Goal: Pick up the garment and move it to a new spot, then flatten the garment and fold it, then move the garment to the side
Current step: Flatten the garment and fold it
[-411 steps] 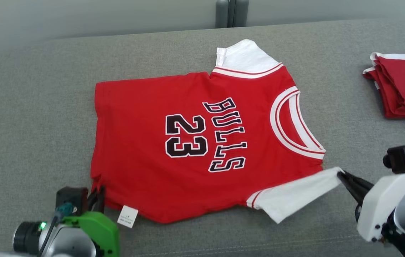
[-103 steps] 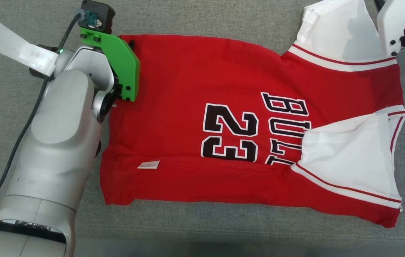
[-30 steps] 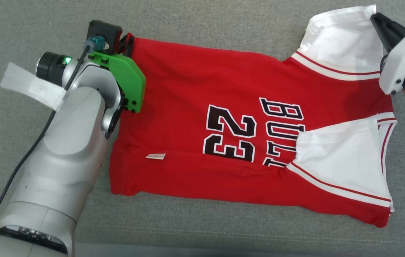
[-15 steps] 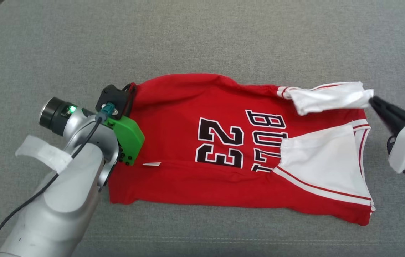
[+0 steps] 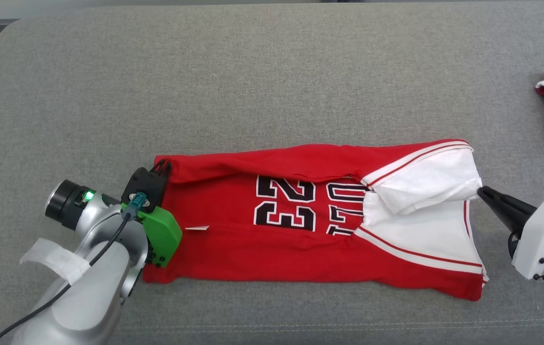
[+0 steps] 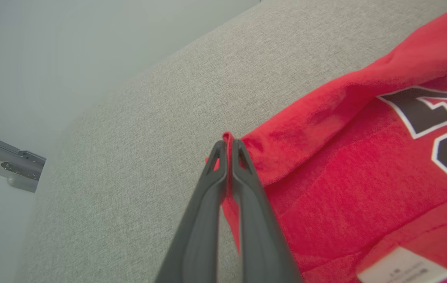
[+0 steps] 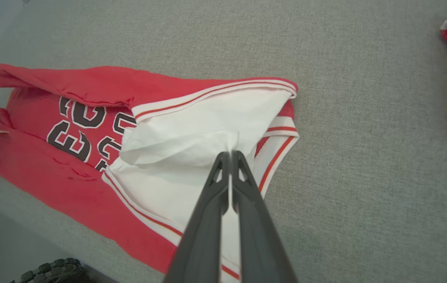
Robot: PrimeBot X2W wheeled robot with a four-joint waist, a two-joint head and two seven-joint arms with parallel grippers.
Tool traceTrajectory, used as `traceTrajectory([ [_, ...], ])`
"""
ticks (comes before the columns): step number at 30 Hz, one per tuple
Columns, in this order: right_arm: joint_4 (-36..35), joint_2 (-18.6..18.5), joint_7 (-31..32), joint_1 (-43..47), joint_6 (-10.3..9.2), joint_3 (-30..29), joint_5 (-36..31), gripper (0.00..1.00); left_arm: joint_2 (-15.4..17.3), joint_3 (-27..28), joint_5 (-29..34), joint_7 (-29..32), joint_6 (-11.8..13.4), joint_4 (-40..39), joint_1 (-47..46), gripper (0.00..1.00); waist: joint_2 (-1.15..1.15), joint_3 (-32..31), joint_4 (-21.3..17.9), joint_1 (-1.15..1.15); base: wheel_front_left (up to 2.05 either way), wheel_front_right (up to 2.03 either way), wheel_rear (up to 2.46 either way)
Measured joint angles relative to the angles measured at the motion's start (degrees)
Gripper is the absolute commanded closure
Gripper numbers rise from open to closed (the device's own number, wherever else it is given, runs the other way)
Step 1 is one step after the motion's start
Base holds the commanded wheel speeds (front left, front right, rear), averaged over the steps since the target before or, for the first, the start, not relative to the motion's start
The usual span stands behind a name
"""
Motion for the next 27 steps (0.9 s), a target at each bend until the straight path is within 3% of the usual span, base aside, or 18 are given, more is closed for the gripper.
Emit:
traceTrajectory([
  [20, -5.76, 2.88, 9.15, 8.95, 0.0, -3.8, 2.89, 1.0, -0.62, 0.32, -2.65, -1.05, 1.98, 5.56, 2.98, 1.0, 0.0, -1.82, -0.66, 0.0, 0.0, 0.0, 0.0],
  [21, -5.99, 3.11, 9.26, 9.21, 0.0, -3.85, 2.81, 1.0, -0.73, 0.33, -3.01, -1.05, 1.99, 5.93, 3.07, 0.94, 0.0, -1.9, -0.65, 0.0, 0.0, 0.0, 0.0],
  [23, -6.34, 3.72, 9.5, 9.55, 0.0, -3.9, 2.44, 1.0, -0.92, 0.26, -3.28, -1.04, 2.01, 6.38, 3.33, 0.51, 0.0, -2.05, -0.62, 0.0, 0.0, 0.0, 0.0],
  [24, -6.33, 3.75, 9.55, 9.85, 0.0, -3.87, 1.96, 0.63, -1.04, 0.26, -3.55, -1.03, 2.02, 6.58, 3.52, 0.0, 0.0, -2.09, -0.58, 0.0, 0.0, 0.0, 0.0],
  [25, -6.22, 3.83, 9.43, 10.21, 0.0, -3.88, 1.55, 0.04, -1.18, 0.27, -3.69, -1.0, 2.12, 6.78, 3.79, 0.0, 0.0, -2.14, -0.54, 0.0, 0.0, 0.0, 0.0],
  [27, -5.81, 4.31, 9.13, 10.51, 0.0, -3.52, 1.13, 0.0, -1.49, 0.32, -4.08, -1.09, 2.4, 6.99, 4.2, 0.0, 0.0, -2.29, -0.44, 0.0, 0.0, 0.0, 0.0],
])
